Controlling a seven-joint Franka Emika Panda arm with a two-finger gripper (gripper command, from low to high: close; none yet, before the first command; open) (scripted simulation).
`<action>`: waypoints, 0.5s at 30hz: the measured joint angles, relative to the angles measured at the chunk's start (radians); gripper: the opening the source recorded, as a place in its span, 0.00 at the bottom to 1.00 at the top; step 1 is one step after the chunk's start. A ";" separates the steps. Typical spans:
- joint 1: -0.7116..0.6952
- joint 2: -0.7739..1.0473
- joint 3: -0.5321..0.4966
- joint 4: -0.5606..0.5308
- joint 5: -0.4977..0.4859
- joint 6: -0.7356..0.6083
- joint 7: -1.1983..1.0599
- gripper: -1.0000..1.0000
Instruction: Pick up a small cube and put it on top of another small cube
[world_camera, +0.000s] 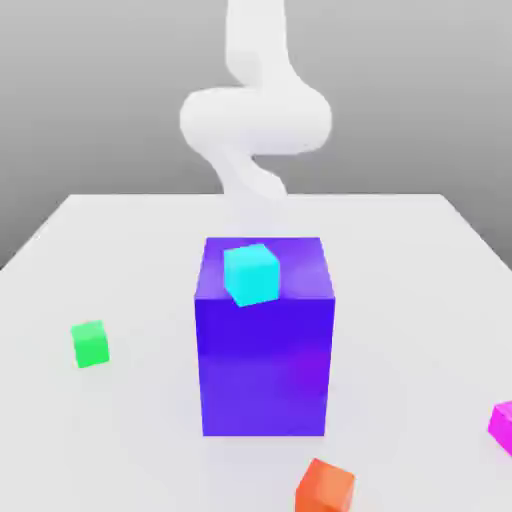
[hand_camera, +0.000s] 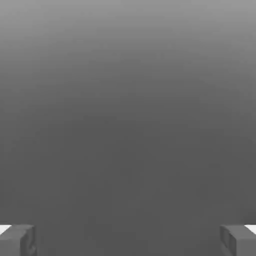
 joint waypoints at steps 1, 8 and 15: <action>-0.005 0.039 0.026 -0.001 -0.008 0.011 0.020 0.50; -0.021 0.291 0.188 -0.005 -0.089 0.081 0.172 0.50; -0.008 0.546 0.325 -0.008 -0.203 0.148 0.347 0.50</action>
